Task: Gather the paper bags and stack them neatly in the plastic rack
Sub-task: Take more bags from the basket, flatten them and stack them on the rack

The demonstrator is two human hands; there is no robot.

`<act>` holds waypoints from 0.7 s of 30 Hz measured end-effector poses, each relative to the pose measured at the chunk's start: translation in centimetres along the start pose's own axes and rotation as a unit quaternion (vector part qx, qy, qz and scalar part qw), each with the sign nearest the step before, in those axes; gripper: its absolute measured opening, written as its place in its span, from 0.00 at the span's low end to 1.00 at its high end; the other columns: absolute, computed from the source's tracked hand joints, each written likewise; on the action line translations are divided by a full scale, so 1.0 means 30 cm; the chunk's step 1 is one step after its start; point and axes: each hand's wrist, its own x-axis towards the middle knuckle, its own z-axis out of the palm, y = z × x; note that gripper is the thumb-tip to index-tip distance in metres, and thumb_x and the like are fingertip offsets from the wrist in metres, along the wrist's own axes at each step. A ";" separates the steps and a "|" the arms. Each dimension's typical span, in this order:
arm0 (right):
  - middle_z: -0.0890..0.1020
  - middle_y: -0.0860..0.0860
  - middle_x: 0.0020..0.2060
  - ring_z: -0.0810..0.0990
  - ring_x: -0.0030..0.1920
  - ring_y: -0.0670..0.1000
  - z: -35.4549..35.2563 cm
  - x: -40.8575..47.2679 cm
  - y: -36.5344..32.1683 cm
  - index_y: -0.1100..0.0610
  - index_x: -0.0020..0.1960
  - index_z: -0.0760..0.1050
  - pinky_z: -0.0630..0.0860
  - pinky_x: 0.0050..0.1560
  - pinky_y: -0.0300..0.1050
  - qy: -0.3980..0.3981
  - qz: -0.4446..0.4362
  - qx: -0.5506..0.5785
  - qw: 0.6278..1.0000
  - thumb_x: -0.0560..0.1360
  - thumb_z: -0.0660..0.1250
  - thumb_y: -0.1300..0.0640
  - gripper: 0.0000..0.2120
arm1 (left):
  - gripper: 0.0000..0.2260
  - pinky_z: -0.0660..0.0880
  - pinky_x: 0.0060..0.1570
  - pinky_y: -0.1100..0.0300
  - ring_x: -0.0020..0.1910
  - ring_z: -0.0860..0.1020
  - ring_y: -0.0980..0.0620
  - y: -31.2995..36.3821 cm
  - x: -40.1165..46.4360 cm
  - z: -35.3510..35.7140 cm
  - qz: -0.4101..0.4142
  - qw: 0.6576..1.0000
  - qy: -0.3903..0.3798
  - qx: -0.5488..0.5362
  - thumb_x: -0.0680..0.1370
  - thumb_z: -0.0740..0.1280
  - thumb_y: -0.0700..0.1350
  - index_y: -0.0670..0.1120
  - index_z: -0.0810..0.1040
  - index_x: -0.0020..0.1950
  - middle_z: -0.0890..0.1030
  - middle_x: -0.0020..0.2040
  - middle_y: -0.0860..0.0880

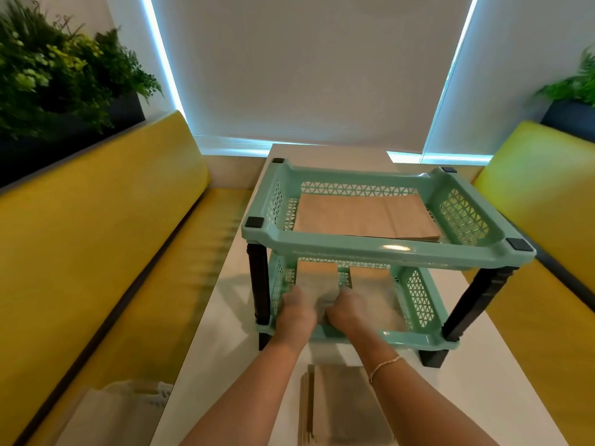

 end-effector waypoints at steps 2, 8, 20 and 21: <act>0.79 0.56 0.53 0.76 0.49 0.52 0.000 -0.004 -0.001 0.60 0.55 0.73 0.70 0.46 0.40 0.003 0.002 0.008 1.000 0.75 0.64 0.60 0.09 | 0.09 0.69 0.43 0.61 0.47 0.74 0.50 -0.003 0.000 -0.006 0.011 1.000 0.000 0.000 0.79 0.61 0.40 0.41 0.72 0.59 0.76 0.55 0.43; 0.79 0.57 0.54 0.77 0.54 0.54 -0.043 -0.065 0.019 0.60 0.62 0.70 0.73 0.51 0.41 0.051 -0.039 0.027 0.998 0.73 0.64 0.63 0.17 | 0.16 0.71 0.57 0.57 0.62 0.72 0.46 -0.010 -0.056 -0.028 0.071 0.996 0.044 -0.027 0.77 0.64 0.40 0.43 0.69 0.65 0.73 0.62 0.43; 0.79 0.56 0.57 0.76 0.58 0.56 -0.102 -0.379 0.319 0.58 0.65 0.70 0.74 0.56 0.48 0.136 0.054 -0.012 0.989 0.74 0.65 0.57 0.20 | 0.21 0.72 0.59 0.58 0.61 0.71 0.48 -0.187 -0.362 0.090 0.110 0.991 -0.081 0.001 0.74 0.68 0.49 0.48 0.70 0.66 0.72 0.62 0.46; 0.79 0.56 0.57 0.76 0.57 0.56 -0.092 -0.396 0.339 0.58 0.65 0.70 0.75 0.54 0.48 0.126 0.078 -0.022 0.989 0.74 0.64 0.56 0.20 | 0.23 0.70 0.60 0.57 0.63 0.69 0.47 -0.191 -0.376 0.100 0.105 0.989 -0.098 0.017 0.74 0.68 0.50 0.48 0.68 0.68 0.70 0.64 0.45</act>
